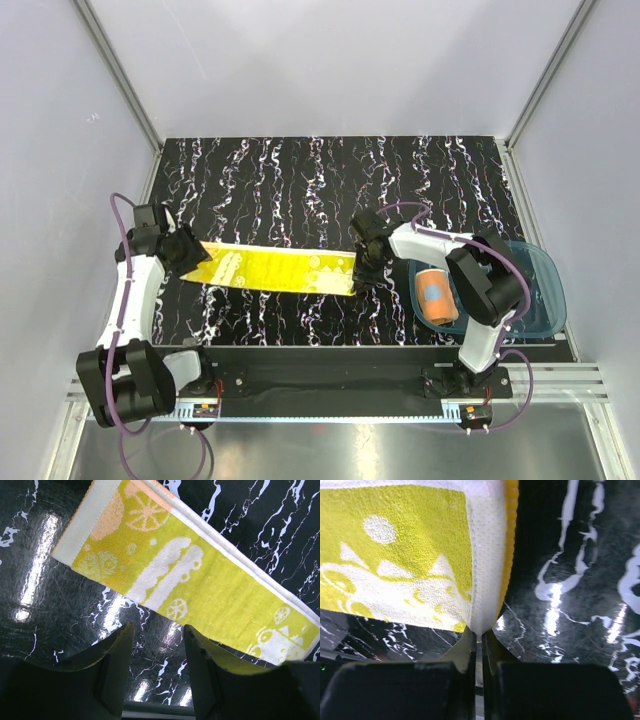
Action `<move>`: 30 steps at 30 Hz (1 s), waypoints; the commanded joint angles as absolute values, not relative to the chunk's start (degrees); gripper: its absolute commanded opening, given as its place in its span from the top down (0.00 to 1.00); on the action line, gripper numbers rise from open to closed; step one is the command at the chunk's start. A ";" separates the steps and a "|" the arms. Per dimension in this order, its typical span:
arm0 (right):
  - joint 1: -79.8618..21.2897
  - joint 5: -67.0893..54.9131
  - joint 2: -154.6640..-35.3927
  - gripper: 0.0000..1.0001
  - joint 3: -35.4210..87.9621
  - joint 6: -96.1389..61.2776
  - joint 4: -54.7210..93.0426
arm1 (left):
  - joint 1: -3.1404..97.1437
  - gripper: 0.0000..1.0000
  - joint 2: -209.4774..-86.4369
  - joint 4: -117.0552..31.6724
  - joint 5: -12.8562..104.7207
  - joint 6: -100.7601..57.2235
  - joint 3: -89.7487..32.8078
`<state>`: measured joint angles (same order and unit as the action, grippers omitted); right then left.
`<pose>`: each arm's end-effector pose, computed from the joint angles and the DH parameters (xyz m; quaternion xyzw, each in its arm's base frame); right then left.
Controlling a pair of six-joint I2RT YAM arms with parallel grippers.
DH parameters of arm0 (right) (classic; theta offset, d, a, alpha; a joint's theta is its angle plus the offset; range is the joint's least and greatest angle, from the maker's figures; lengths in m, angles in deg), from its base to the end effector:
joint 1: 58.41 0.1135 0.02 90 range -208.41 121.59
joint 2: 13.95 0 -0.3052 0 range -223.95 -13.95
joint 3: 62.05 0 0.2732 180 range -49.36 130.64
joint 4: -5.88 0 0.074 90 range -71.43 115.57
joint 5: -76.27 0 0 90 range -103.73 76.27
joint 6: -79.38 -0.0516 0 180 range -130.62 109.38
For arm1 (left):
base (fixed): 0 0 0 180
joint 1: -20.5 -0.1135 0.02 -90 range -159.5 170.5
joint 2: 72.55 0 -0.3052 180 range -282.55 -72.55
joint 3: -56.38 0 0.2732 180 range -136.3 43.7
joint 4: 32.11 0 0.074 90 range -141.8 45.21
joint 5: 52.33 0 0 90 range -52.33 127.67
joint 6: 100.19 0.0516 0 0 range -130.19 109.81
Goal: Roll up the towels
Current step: Fold the towel
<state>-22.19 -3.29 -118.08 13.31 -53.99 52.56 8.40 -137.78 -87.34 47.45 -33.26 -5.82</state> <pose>0.2892 0.2234 0.1572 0.0501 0.9866 0.1501 0.0391 0.2273 0.0398 0.2700 -0.2673 0.9206 -0.1077 0.2634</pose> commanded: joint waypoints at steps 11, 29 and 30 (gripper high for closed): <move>-24.58 -32.62 -110.18 1.00 29.10 -47.62 84.19 | 9.96 0.45 -126.17 -89.45 45.32 -34.88 -3.94; -2.61 -35.54 -150.07 1.00 93.96 -41.02 105.21 | 10.13 0.44 -123.09 -88.83 40.40 -34.80 -4.47; -1.82 -34.92 -151.40 1.00 98.51 -41.11 105.49 | 9.96 0.45 -123.26 -88.83 40.31 -34.71 -4.55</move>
